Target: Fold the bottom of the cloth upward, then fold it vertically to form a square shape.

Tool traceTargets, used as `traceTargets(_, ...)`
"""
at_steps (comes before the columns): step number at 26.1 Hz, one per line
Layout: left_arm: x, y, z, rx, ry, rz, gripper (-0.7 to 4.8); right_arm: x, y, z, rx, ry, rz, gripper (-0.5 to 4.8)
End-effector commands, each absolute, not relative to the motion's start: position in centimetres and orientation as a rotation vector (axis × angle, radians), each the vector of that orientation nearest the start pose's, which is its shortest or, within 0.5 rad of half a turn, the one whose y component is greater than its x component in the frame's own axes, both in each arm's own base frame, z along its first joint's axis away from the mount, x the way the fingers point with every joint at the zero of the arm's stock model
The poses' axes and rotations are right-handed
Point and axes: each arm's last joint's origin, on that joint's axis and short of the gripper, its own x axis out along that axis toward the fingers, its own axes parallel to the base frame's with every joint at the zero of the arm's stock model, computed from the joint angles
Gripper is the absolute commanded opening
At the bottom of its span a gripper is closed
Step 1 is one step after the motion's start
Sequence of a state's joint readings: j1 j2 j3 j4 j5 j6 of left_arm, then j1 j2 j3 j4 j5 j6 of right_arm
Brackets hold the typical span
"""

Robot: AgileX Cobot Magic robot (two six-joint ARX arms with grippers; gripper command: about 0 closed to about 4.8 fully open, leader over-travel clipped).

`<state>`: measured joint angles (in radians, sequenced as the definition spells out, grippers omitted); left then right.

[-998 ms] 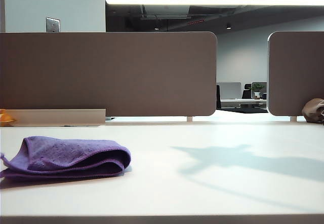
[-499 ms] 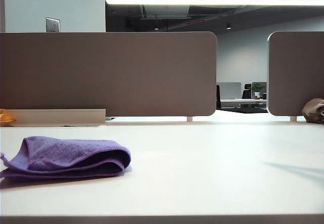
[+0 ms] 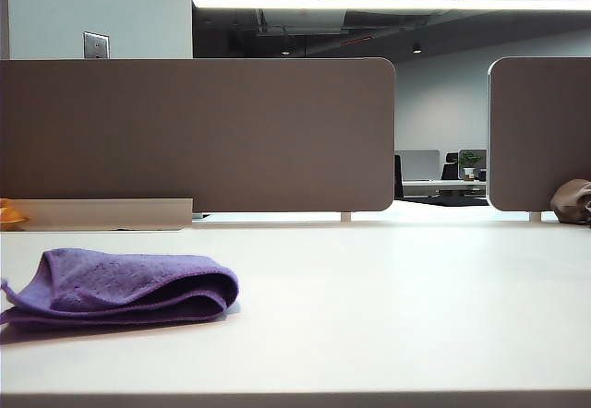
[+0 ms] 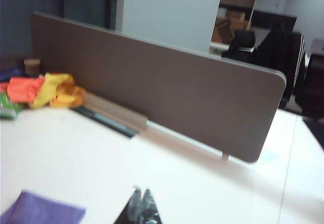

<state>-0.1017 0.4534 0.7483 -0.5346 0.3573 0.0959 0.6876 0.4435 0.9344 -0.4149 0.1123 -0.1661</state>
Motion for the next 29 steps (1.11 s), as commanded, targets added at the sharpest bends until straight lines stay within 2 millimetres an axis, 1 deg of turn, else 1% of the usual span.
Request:
traceTargets(1,9.0,-1.9,32.7,0.061,0.203,-0.47,-0.06,4.8,3.5,38.1,-0.137,-0.088,0.57,-0.09)
traceTargets(6,9.0,-1.9,32.6,0.057,0.221,-0.476,-0.06,3.3,2.3,37.4,-0.082,-0.138,0.569,-0.09)
traceTargets(12,8.9,-2.1,32.4,0.02,0.25,-0.515,-0.06,1.2,0.4,36.2,-0.053,-0.19,0.521,-0.09)
traceTargets(19,8.9,-2.0,32.2,0.005,0.259,-0.508,-0.06,0.4,-0.3,34.5,-0.044,-0.16,0.525,-0.09)
traceTargets(21,9.1,-2.1,31.7,0.003,0.273,-0.508,-0.06,0.2,-0.5,34.0,-0.031,-0.16,0.526,-0.09)
traceTargets(24,9.5,-2.1,30.3,-0.003,0.316,-0.507,-0.06,-0.2,-0.7,33.3,-0.03,-0.158,0.526,-0.09)
traceTargets(29,10.2,-2.2,28.5,-0.007,0.341,-0.504,-0.06,-0.1,-0.6,32.4,-0.028,-0.135,0.528,-0.09)
